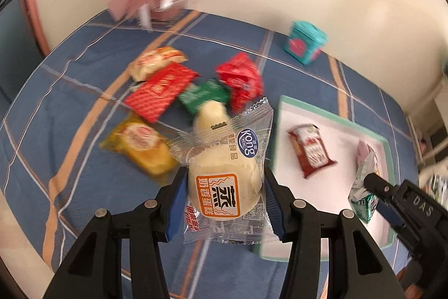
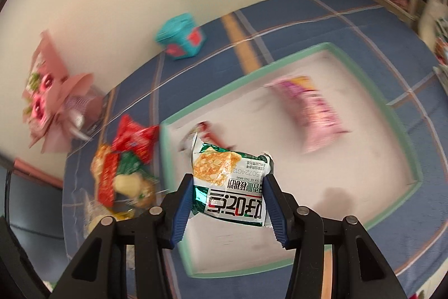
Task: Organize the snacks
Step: 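Carry both items over the white tray and open both tools to release them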
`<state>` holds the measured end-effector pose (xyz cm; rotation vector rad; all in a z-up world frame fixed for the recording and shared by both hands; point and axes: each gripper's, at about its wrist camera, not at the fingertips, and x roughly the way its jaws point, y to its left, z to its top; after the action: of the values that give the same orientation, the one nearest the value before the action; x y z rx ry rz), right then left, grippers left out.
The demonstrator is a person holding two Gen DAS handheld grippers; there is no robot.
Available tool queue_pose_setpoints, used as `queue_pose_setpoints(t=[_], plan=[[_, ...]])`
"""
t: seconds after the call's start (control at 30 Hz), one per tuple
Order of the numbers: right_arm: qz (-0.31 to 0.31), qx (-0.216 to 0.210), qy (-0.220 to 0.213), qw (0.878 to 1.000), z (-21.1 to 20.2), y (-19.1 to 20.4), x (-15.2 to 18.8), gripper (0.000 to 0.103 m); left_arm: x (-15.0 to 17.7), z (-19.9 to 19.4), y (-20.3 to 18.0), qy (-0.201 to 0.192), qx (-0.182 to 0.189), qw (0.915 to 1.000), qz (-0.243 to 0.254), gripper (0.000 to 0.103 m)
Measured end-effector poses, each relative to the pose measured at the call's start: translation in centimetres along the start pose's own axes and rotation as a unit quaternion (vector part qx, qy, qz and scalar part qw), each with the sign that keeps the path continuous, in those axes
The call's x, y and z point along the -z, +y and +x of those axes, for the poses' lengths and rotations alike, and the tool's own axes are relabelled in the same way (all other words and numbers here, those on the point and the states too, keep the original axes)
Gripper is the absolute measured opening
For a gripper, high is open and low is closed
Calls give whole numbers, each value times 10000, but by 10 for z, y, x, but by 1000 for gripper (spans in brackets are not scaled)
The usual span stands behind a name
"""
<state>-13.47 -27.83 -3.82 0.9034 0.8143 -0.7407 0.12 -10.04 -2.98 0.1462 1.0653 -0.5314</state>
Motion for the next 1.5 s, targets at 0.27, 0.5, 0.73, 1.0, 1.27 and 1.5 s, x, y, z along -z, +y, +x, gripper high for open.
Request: queue_pose_setpoints(t=[0.27, 0.5, 0.73, 1.0, 1.27, 1.5], plan=[[514, 489, -228, 9972, -23, -71, -17, 53, 19, 3, -59, 76, 135, 9958, 907, 53], [529, 925, -356, 9937, -33, -100, -27, 53, 31, 7, -88, 105, 199, 9907, 1343, 53], [485, 994, -68, 9938, -19, -103, -23, 53, 39, 19, -98, 212, 158, 9861, 1641, 53], [377, 1124, 345, 9923, 5, -104, -13, 53, 41, 32, -100, 425, 202, 9850, 1661, 53], [229, 1224, 432, 9913, 12, -100, -12, 54, 44, 38, -99, 602, 252, 9841, 1654, 54], [127, 1273, 457, 9907, 14, -94, -12, 56, 42, 32, -98, 534, 354, 9845, 1635, 64]])
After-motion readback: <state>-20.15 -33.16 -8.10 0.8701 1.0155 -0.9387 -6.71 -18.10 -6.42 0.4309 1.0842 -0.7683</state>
